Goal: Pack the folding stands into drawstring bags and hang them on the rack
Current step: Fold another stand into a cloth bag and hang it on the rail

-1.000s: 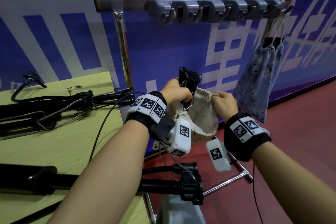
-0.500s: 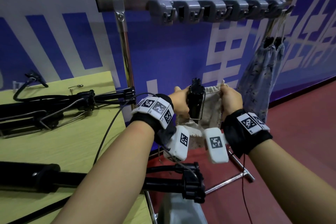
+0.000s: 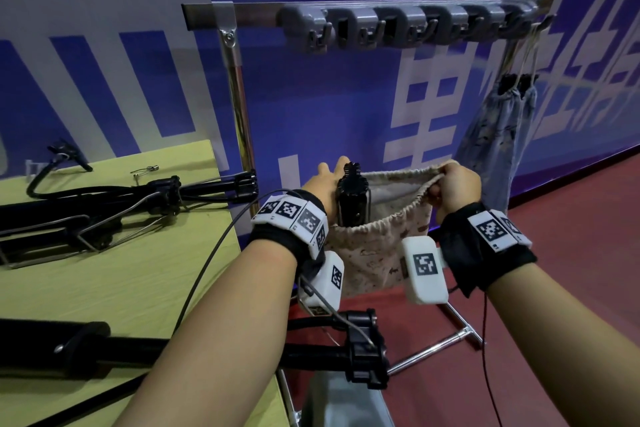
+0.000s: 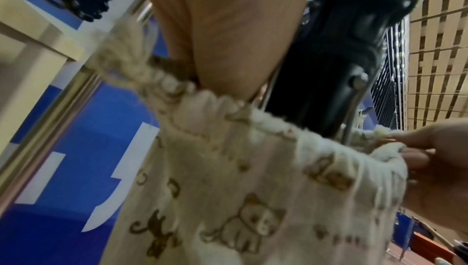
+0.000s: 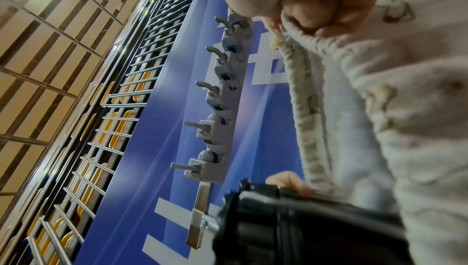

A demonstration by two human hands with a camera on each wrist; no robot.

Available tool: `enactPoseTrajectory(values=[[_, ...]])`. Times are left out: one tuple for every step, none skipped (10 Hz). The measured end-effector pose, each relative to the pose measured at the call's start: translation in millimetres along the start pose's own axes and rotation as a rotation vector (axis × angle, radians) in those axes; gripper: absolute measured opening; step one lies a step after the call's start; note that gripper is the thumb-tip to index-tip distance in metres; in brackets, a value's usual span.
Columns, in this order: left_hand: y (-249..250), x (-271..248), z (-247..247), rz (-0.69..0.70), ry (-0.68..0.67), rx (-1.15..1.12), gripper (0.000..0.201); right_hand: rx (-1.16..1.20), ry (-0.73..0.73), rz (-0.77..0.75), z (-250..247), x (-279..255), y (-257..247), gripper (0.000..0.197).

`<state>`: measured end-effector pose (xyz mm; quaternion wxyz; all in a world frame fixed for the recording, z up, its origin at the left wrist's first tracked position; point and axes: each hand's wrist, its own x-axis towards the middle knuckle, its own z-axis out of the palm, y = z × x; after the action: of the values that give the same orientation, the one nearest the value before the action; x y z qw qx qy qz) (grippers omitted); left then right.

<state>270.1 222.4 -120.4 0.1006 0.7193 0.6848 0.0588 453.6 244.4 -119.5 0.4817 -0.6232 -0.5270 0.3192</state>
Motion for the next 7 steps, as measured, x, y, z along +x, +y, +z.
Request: enactPoseTrajectory(values=[[-6.3,1.6,-4.6,-0.052,0.005,0.114,0.037,0.67,0.096,0.296,0.9,7.5,5.7,0.029],[-7.0,-0.9,-11.5,-0.111,-0.016,0.31,0.022,0.637,0.105,0.305,-1.6,6.6,7.3,0.032],[-6.4,-1.4,-9.4,-0.177,0.017,0.334,0.015,0.56,0.146,0.277,-2.3,11.0,15.6,0.031],[-7.4,-0.3,-8.3,-0.213,0.041,0.185,0.016,0.427,0.233,0.237,-3.6,7.9,19.7,0.028],[-7.8,5.3,-11.8,-0.266,0.097,-0.048,0.027,0.342,0.241,0.194,-6.6,4.8,23.0,0.026],[-11.5,14.6,-12.0,-0.342,0.109,-0.492,0.032,0.332,0.242,0.16,-7.7,7.8,25.2,0.03],[-15.2,16.1,-11.6,-0.385,0.105,-0.914,0.035,0.378,0.23,0.156,-3.6,10.9,25.8,0.046]])
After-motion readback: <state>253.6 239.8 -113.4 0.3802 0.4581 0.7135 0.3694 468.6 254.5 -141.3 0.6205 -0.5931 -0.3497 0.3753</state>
